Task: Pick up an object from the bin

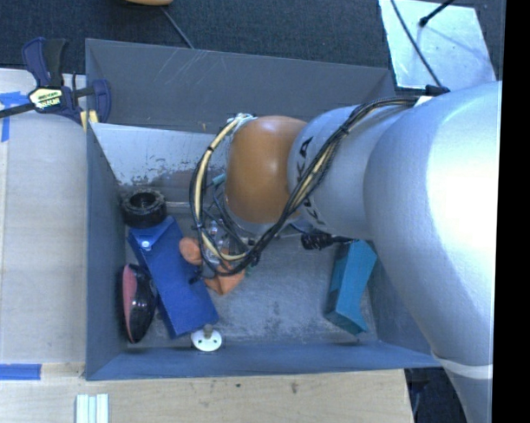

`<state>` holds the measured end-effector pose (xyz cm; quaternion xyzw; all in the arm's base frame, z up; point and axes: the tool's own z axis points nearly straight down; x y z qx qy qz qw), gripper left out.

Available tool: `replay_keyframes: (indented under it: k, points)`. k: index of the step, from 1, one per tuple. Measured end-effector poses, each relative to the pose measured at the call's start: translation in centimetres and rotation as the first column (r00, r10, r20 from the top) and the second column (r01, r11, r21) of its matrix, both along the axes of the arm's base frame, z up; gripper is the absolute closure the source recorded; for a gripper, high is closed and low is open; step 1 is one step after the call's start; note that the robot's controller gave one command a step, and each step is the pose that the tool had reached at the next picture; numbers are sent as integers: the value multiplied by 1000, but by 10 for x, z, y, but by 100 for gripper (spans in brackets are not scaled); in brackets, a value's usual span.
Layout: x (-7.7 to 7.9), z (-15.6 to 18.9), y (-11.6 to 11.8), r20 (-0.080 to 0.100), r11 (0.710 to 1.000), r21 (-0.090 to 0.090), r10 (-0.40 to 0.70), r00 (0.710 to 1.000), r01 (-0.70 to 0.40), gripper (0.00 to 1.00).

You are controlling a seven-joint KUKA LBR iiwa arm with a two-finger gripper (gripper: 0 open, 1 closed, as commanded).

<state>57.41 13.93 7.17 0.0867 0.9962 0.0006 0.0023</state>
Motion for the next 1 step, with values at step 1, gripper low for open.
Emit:
replay_keyframes:
  k: [1]
  points:
    - [0,0,0,0,1000,0,-1,1000,1,100]
